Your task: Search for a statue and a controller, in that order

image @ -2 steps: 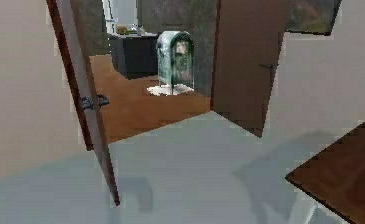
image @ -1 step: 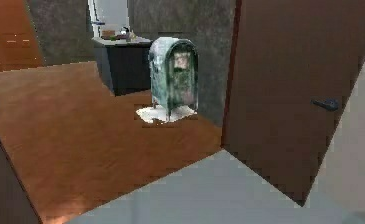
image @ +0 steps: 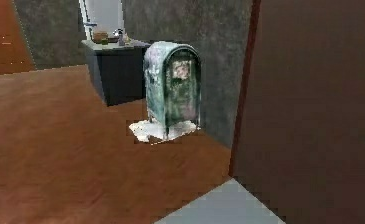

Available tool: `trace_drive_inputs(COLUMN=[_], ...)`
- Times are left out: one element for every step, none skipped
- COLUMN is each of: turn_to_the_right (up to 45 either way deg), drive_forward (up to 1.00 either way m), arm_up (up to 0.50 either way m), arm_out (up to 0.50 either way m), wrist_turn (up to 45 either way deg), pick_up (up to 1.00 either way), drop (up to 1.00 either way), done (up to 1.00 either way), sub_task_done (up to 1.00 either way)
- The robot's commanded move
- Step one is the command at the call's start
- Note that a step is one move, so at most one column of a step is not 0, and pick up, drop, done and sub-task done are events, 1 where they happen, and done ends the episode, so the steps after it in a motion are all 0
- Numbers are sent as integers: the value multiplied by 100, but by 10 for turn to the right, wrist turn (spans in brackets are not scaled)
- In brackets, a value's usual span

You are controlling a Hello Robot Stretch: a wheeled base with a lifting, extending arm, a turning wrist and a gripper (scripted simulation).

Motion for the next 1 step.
trace_drive_inputs(turn_to_the_right=[0], drive_forward=[55], arm_up=[0], arm_out=[0], wrist_turn=[0], pick_up=[0], drop=[0], done=[0], sub_task_done=[0])
